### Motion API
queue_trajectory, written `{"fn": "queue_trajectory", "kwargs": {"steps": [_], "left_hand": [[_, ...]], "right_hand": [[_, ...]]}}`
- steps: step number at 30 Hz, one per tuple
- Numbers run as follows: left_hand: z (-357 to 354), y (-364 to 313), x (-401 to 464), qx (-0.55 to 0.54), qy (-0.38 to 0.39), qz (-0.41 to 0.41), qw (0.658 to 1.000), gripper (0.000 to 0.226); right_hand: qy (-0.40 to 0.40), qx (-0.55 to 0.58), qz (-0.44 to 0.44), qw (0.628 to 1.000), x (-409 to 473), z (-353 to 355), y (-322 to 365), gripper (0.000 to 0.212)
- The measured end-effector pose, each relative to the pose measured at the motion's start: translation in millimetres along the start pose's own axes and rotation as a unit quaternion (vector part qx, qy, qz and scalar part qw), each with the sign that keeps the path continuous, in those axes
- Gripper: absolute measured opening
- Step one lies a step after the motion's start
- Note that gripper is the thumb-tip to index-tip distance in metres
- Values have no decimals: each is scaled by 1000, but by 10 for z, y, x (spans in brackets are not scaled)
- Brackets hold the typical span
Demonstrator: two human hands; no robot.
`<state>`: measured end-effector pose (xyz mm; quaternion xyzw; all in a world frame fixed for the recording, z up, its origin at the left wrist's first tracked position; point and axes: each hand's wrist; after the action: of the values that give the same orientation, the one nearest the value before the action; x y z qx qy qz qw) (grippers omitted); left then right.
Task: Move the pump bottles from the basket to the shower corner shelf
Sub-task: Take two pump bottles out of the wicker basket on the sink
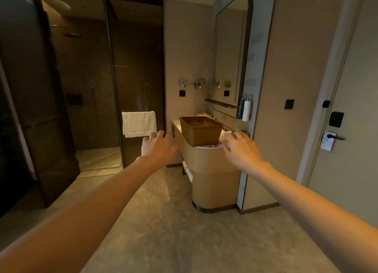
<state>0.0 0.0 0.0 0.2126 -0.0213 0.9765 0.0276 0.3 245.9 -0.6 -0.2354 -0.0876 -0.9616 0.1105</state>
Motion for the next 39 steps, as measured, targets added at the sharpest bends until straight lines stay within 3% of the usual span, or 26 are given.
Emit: {"fn": "queue_trajectory", "kwargs": {"steps": [6, 15, 26, 34, 39], "left_hand": [[-699, 60, 712, 0, 45, -5, 999, 53], [-1118, -9, 2494, -1, 0, 1, 1000, 46], [-2512, 267, 3767, -5, 89, 3, 996, 51], [-3152, 764, 5478, -24, 58, -37, 997, 50], [-3721, 847, 6193, -49, 105, -59, 992, 52]], "right_hand": [[59, 6, -19, 998, 636, -728, -327, 47], [6, 36, -16, 999, 2380, -1123, -896, 42], [111, 1, -2, 994, 3705, -2629, -1145, 45], [61, 13, -32, 998, 5266, -3315, -1303, 43], [76, 4, -52, 996, 5801, -3880, -1441, 39]]}}
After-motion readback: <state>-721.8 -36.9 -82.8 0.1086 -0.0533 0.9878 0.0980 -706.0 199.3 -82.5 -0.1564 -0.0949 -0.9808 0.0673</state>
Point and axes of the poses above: each hand's wrist, its own x-axis towards the middle knuckle, its own z-axis out of the back of the hand, y = z × x, and after that the axes turned 3 degrees about y, right-handed
